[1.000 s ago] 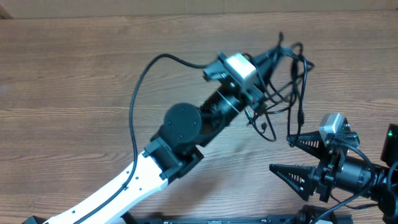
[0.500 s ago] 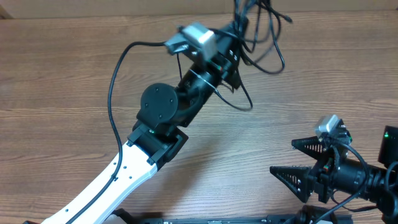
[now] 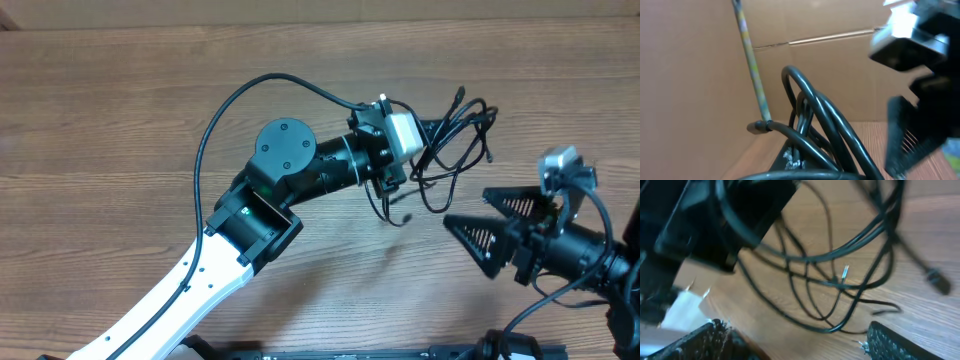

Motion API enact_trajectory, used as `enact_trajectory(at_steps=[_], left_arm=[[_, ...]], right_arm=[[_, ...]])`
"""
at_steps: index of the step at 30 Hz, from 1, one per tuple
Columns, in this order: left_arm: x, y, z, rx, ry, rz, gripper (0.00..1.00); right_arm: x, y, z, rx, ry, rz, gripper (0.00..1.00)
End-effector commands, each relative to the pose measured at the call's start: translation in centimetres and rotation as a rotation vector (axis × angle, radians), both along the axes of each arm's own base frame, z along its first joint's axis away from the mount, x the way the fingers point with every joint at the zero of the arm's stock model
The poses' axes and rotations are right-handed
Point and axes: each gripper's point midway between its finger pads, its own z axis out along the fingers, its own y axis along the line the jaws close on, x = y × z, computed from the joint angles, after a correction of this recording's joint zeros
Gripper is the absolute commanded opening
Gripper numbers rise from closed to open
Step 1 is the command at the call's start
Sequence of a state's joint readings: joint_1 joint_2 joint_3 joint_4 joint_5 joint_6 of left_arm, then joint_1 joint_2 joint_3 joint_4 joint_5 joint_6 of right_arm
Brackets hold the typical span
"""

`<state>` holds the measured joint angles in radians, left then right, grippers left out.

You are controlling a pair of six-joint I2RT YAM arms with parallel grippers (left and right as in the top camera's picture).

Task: Untangle cables

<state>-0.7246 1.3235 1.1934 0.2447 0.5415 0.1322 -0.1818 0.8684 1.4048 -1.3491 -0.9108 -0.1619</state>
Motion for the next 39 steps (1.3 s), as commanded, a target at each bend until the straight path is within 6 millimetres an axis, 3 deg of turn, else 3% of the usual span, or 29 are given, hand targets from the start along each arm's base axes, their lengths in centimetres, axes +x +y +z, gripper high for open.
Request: enact_trajectory(at_steps=[1, 9, 16, 22, 30, 39], left_arm=[[-1.1, 0.5, 2.1, -0.013, -0.093, -0.022, 0.04], [-2.1, 0.3, 2.0, -0.008, -0.099, -0.086, 0.04], [-2.6, 0.2, 1.9, 0.000, -0.123, -0.110, 0.04], [-2.5, 0.2, 1.8, 0.008, -0.141, -0.105, 0.04], [-2.4, 0.2, 1.8, 0.010, -0.148, -0.100, 0.04], [-2.9, -0.1, 1.5, 0.018, -0.137, -0.124, 0.04]], right_arm=[[1.4, -1.7, -0.2, 0.040, 0.100, -0.186, 0.89], [3.7, -6.7, -1.3, 0.071, 0.221, -0.573, 0.94], [3.7, -6.9, -1.5, 0.077, 0.234, -0.593, 0.94], [3.2, -4.7, -0.4, 0.151, 0.232, -0.470, 0.93], [1.5, -0.2, 3.4, 0.311, 0.163, -0.157, 0.88], [0.2, 1.5, 6.5, 0.366, 0.052, 0.034, 0.86]])
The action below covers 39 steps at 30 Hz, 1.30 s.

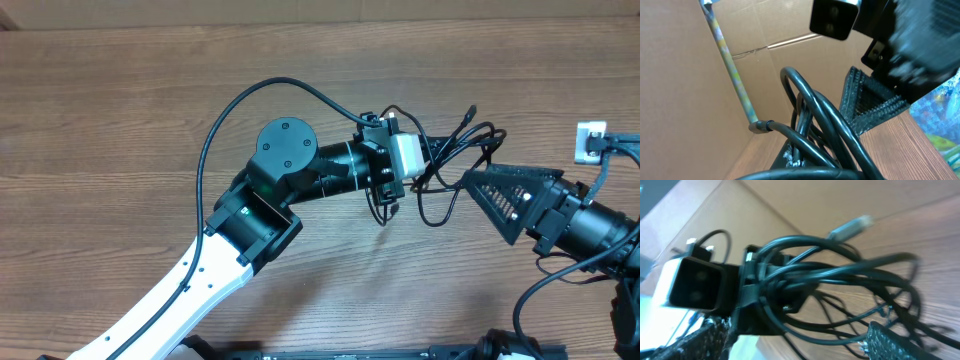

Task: Untangle cables

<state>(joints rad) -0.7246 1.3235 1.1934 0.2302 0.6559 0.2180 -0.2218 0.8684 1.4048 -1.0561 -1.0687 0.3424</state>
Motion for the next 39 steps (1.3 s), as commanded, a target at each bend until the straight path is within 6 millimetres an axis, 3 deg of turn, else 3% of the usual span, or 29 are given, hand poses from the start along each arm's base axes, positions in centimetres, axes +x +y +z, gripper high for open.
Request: enact_trajectory(at_steps=[1, 15, 25, 39], left_arm=[[-1.0, 0.3, 1.8, -0.021, -0.053, -0.020, 0.04], [-2.6, -1.7, 1.2, -0.016, -0.040, -0.062, 0.04], [-2.0, -2.2, 0.8, -0.017, -0.037, -0.044, 0.04], [-3.5, -3.2, 1.1, -0.027, -0.075, -0.066, 0.04]], right_arm=[[-1.5, 1.2, 1.4, 0.045, -0.045, 0.107, 0.86], [-1.8, 1.4, 1.7, 0.052, -0.058, 0.128, 0.78], [-1.8, 1.4, 1.7, 0.051, -0.058, 0.128, 0.56], [-1.5, 1.2, 1.5, 0.044, -0.055, 0.112, 0.43]])
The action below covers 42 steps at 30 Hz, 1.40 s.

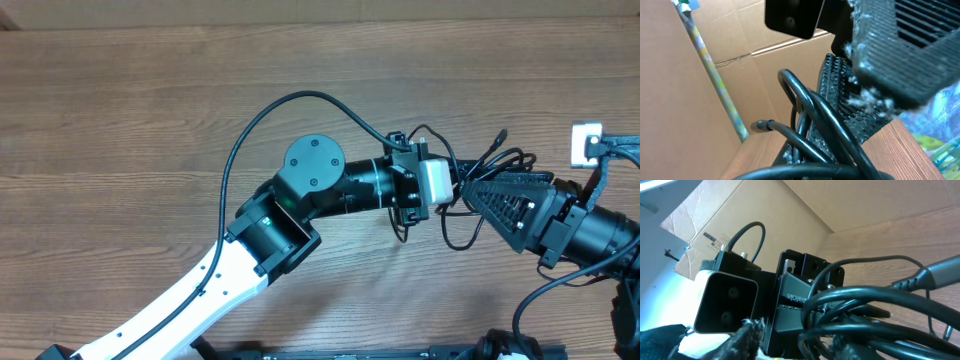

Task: Untangle cables

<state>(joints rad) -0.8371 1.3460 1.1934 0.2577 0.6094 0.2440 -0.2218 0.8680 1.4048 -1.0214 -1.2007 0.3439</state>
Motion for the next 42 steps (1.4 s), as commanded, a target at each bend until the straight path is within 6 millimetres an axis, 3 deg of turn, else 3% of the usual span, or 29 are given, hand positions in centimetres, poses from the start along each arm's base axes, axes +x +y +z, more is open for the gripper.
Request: enact_trajectory(at_steps=[1, 5, 13, 18, 20, 31, 37, 42], left_arm=[[-0.6, -0.3, 1.4, -0.026, -0.050, -0.003, 0.04], [-0.7, -0.3, 1.7, -0.035, -0.056, -0.005, 0.04], [-0.9, -0.4, 1.8, -0.038, -0.059, -0.011, 0.04], [-0.9, -0.5, 1.8, -0.037, -0.079, -0.004, 0.04], [-0.2, -0.4, 1.9, -0.039, -0.075, 0.039, 0.04], [3.3, 0.6, 2.1, -0.070, 0.019, 0.243, 0.04], [7.8, 3.2, 1.9, -0.162, 0.232, 0.517, 0.04], [10.0, 5.1, 1.6, -0.220, 0.318, 0.675, 0.04]], right_arm=[[0.0, -0.1, 0.1, -0.006, -0.009, -0.012, 0.40], [0.1, -0.1, 0.1, -0.008, -0.008, -0.015, 0.30], [0.4, -0.4, -0.1, -0.017, -0.006, -0.036, 0.22], [0.4, -0.4, -0.1, -0.017, 0.000, -0.040, 0.08], [0.4, -0.4, -0.2, -0.016, 0.005, -0.039, 0.04], [0.2, -0.4, -0.5, -0.018, 0.015, -0.037, 0.04], [-0.1, -0.1, -0.3, -0.019, -0.004, -0.008, 0.04], [-0.4, 0.0, -0.8, -0.032, -0.003, 0.003, 0.04]])
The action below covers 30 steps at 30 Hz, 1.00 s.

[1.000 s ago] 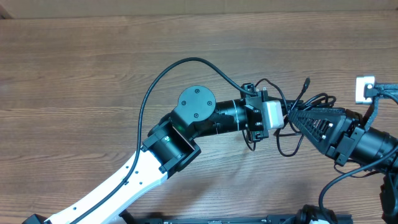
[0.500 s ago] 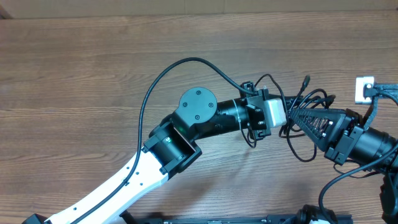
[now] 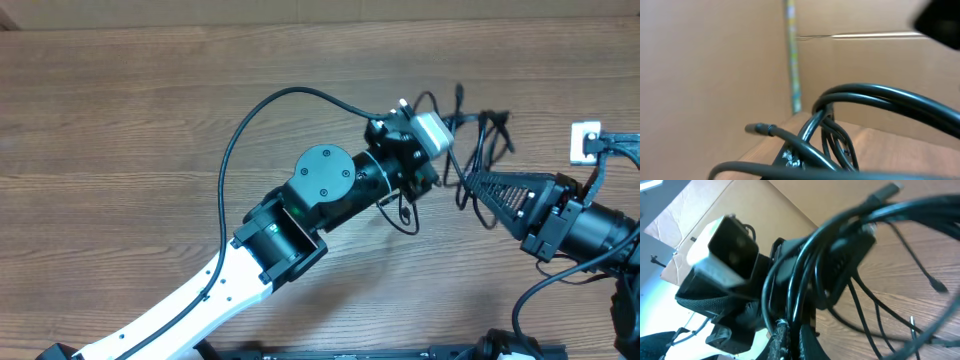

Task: Untangle cables

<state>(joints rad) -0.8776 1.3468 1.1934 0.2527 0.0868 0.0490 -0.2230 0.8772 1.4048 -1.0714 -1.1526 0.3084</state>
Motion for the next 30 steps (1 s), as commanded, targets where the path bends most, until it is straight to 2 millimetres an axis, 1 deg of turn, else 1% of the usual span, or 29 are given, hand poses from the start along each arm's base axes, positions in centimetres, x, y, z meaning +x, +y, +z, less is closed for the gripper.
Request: enact_trajectory(at_steps=[1, 4, 9, 12, 16, 21, 24, 26, 27, 28, 30], left_arm=[[3.5, 3.3, 1.5, -0.123, 0.086, 0.250, 0.04], [4.3, 4.3, 1.5, -0.150, 0.107, 0.303, 0.04], [4.4, 4.4, 1.5, -0.151, 0.106, 0.306, 0.04], [4.5, 4.5, 1.6, -0.154, 0.104, 0.312, 0.04], [5.2, 5.3, 1.6, -0.194, 0.142, 0.327, 0.04], [6.3, 6.6, 1.6, -0.280, 0.217, 0.350, 0.04], [6.5, 6.7, 1.6, -0.288, 0.225, 0.345, 0.04], [6.4, 6.7, 1.6, -0.287, 0.225, 0.343, 0.04], [6.3, 6.5, 1.6, -0.278, 0.220, 0.332, 0.04], [6.0, 6.1, 1.6, -0.255, 0.203, 0.306, 0.04], [5.1, 4.9, 1.7, -0.192, 0.151, 0.228, 0.04]], right_arm=[[-1.1, 0.5, 0.1, -0.007, -0.030, 0.042, 0.04], [-1.4, 0.5, -0.4, -0.023, -0.030, 0.051, 0.04], [-1.7, 0.6, -0.9, -0.041, -0.034, 0.062, 0.04], [-2.1, 0.7, -1.6, -0.060, -0.027, 0.072, 0.04], [-2.4, 0.2, -3.6, -0.124, 0.026, 0.041, 0.04], [-2.2, -1.8, -7.2, -0.264, 0.164, -0.087, 0.04], [-2.1, -2.7, -8.3, -0.315, 0.209, -0.133, 0.04], [-2.1, -2.8, -8.4, -0.323, 0.211, -0.141, 0.04], [-2.0, -2.8, -8.4, -0.323, 0.209, -0.142, 0.06], [-2.0, -2.8, -8.3, -0.321, 0.207, -0.143, 0.21], [-1.8, -2.8, -8.1, -0.318, 0.194, -0.141, 0.38]])
